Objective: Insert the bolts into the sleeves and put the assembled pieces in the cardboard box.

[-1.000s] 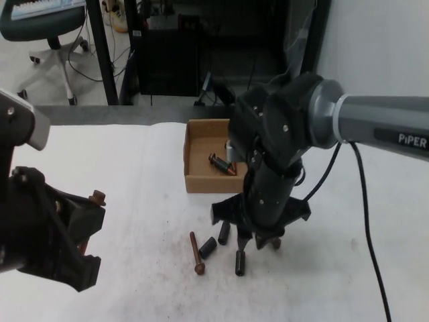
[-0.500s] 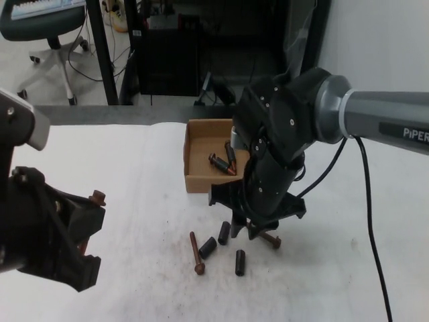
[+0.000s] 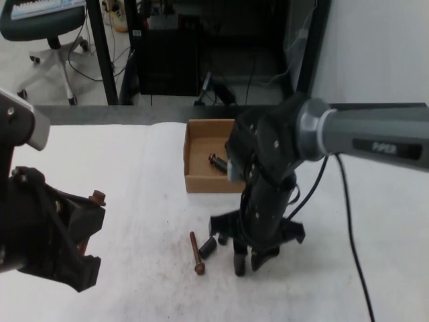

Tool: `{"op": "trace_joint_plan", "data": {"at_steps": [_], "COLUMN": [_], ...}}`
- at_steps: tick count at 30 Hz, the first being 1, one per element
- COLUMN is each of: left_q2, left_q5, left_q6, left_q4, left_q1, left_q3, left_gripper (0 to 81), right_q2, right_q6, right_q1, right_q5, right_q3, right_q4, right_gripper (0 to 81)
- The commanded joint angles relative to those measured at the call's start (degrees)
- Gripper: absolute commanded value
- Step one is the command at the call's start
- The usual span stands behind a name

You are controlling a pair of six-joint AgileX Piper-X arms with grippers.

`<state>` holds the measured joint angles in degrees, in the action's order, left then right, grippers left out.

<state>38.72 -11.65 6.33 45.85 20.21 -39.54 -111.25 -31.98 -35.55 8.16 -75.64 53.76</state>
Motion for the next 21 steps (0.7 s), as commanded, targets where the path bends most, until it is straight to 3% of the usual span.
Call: {"op": "trace_joint_plan", "data": {"at_steps": [1, 12, 21], "left_q2": [-0.6, -0.6, -0.6], "left_q5": [-0.1, -0.1, -0.1], "left_q6": [0.0, 0.0, 0.0], "left_q4": [-0.2, -0.2, -0.2], "left_q1": [-0.1, -0.1, -0.1], "left_q3": [-0.6, -0.6, -0.6], "left_gripper": [0.1, 0.1, 0.1], "right_q2": [-1.0, -1.8, -3.0], "right_q6": [0.5, 1.5, 10.9], "right_q1": [-1.1, -1.2, -1.4], "right_q5": [0.8, 1.1, 1.6], "right_q3": [-0.1, -0.1, -0.1], "right_q4": [0.1, -0.7, 0.3], "right_gripper": [35.2, 35.2, 35.2]}}
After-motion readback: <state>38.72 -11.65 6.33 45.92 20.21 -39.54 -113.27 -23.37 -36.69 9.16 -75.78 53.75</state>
